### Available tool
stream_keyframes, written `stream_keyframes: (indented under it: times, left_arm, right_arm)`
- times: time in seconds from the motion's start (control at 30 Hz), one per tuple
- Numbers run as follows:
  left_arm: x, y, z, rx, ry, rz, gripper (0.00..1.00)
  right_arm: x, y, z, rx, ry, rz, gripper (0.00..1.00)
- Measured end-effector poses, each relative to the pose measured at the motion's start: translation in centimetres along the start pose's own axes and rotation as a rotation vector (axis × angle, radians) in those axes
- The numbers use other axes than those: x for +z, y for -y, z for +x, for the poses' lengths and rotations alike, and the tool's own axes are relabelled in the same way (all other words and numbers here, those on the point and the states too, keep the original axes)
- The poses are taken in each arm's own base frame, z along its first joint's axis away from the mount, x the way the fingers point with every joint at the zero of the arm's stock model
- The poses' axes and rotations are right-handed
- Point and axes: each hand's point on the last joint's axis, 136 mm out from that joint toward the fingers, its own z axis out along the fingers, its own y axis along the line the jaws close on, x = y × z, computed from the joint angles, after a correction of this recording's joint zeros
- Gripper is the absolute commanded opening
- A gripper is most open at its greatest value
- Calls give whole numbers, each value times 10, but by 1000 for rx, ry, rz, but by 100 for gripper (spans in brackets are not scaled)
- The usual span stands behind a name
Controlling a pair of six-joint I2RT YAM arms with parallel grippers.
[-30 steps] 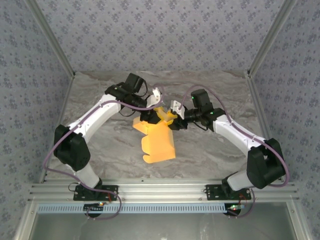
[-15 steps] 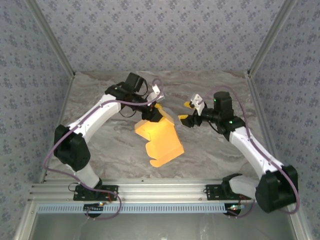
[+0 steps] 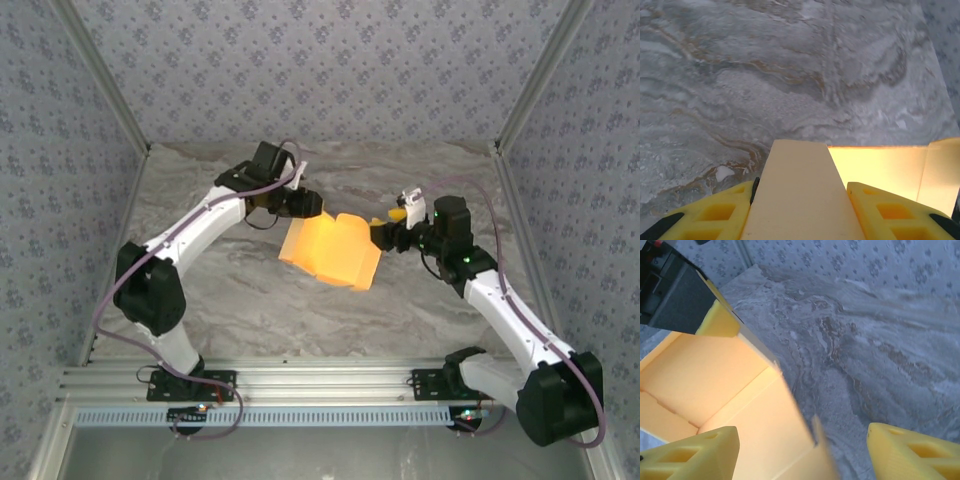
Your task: Fold the paper box
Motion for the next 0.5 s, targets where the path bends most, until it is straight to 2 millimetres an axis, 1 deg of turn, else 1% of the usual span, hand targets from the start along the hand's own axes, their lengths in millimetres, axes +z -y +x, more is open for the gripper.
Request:
stream_keyframes:
  times: [0.07, 0.17, 0.23, 0.33, 0.4, 0.43, 0.5]
  left_arm:
    - [6, -11, 0, -85, 22, -20, 32]
    - [15, -34, 5, -230, 45, -57, 34]
    - [19, -50, 8, -343, 57, -77, 34]
    - [18, -64, 2, -477, 98, -80, 32]
    - [18, -70, -5, -557, 134, -77, 27]
    - [18, -72, -7, -602, 148, -75, 25]
    - [19, -76, -7, -703, 161, -72, 25]
  right_arm:
    - [-1, -2, 3, 46, -4, 5, 69]
    - [-5, -11, 4, 95, 1, 5, 70]
    - [-10, -15, 5, 157, 8, 16, 69]
    - [-15, -11, 12, 332, 5, 61, 66]
    - [-14, -8, 20, 444, -8, 87, 65]
    - [-13, -10, 25, 489, -19, 96, 64]
    - [-11, -17, 30, 545, -33, 104, 62]
